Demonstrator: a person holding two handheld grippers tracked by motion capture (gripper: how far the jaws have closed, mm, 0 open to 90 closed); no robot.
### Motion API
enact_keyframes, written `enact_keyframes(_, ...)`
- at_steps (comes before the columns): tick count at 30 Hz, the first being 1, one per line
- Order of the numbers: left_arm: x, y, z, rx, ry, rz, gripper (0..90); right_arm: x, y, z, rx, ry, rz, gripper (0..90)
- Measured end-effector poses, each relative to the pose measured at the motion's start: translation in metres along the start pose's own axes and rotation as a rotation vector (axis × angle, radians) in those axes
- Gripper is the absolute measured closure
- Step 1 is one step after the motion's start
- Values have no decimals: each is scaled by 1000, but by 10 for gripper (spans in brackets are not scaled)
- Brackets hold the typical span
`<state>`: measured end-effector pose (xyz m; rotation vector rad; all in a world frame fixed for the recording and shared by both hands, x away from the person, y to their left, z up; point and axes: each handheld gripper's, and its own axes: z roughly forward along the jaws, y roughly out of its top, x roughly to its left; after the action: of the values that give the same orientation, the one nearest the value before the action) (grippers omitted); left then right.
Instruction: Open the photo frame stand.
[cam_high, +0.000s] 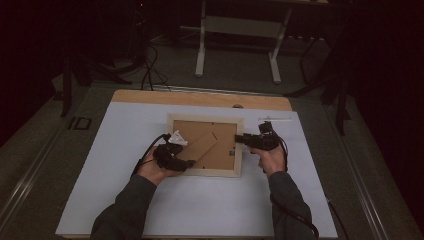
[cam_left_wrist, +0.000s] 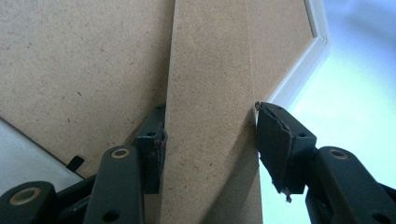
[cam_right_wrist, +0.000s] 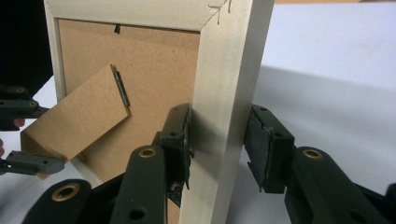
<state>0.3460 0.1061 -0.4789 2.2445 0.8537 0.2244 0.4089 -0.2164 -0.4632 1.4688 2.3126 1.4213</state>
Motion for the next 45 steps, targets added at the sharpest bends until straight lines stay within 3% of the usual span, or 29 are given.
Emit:
enact_keyframes(6,1,1,0,0,17,-1,505,5,1,-3,-28,-11,-29,619)
enact_keyframes(10,8,1,-4,-34,-23,-48,598,9,4,-7,-50,-24,-56,626)
enact_keyframes(14,7,2,-4,-26,2,-34,612,15,6,-12,-55,-38,-95,626)
enact_keyframes(22,7,4,-4,-26,23,-35,613,16,6,-12,-69,-42,-95,626)
enact_keyframes(45,6,10,-2,-42,128,-51,620,27,10,-17,-112,-71,-166,616)
